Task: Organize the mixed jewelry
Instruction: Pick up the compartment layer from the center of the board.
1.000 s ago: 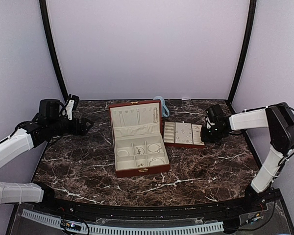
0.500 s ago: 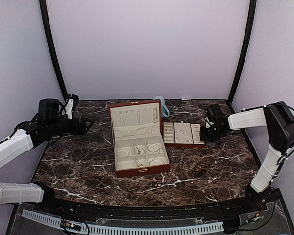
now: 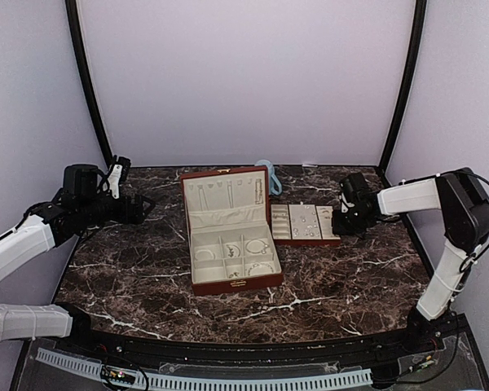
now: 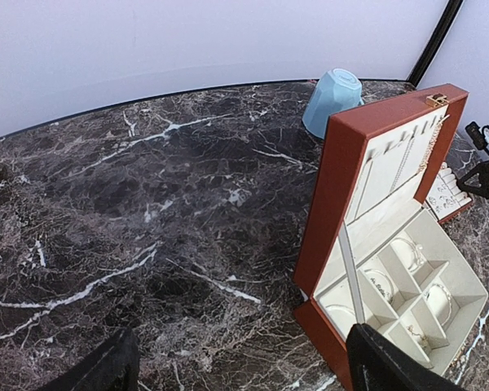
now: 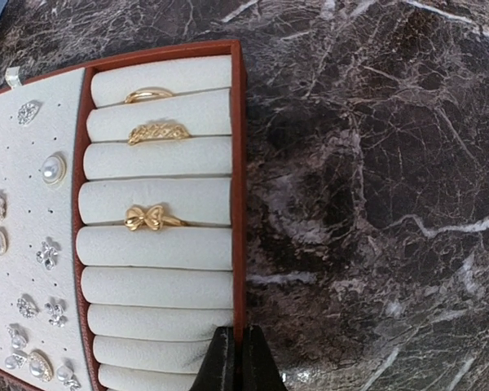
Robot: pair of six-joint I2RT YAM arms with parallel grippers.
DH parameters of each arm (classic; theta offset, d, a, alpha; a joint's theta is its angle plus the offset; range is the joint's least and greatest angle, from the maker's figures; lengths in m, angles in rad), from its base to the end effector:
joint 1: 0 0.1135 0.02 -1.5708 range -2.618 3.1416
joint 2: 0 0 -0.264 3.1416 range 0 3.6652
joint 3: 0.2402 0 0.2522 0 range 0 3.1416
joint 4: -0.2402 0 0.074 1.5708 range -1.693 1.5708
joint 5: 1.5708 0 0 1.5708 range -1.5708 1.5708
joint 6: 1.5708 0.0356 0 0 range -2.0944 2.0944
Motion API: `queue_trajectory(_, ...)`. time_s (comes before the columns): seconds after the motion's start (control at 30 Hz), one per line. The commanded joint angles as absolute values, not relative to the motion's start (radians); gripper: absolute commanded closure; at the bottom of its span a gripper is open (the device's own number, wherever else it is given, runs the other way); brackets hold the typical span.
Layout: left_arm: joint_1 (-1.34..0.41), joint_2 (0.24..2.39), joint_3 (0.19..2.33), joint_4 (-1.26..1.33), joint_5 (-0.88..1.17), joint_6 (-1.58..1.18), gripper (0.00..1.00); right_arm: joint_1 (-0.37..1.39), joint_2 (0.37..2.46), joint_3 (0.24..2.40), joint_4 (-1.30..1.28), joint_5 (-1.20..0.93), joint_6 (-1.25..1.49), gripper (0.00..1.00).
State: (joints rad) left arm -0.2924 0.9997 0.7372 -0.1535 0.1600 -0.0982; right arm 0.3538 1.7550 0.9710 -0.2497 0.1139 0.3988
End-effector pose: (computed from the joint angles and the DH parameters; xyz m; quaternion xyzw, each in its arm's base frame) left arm 0.2179 -0.0715 0.2859 0.1244 0.8270 -0.1713 0.5208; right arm 0.3205 0.1140 0.1486 0.0368 0.9620 0.0463 0.2665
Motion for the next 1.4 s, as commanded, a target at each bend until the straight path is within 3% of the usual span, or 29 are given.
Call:
queue_trajectory(0.0, -0.287, 0.972, 0.721, -0.134, 0.169, -0.094, 0.09, 0.356, 1.818, 0.961, -0.306, 0.143, 0.386, 1.00)
queue_trajectory(0.33, -0.287, 0.964, 0.718, -0.132, 0.166, -0.093, 0.09, 0.356, 1.749, 1.005, -0.403, 0.240, 0.418, 1.00)
queue_trajectory(1.37, -0.287, 0.949, 0.707, -0.123, 0.167, -0.098, 0.09, 0.308, 1.332, 0.854, -0.468, 0.079, 0.499, 1.00)
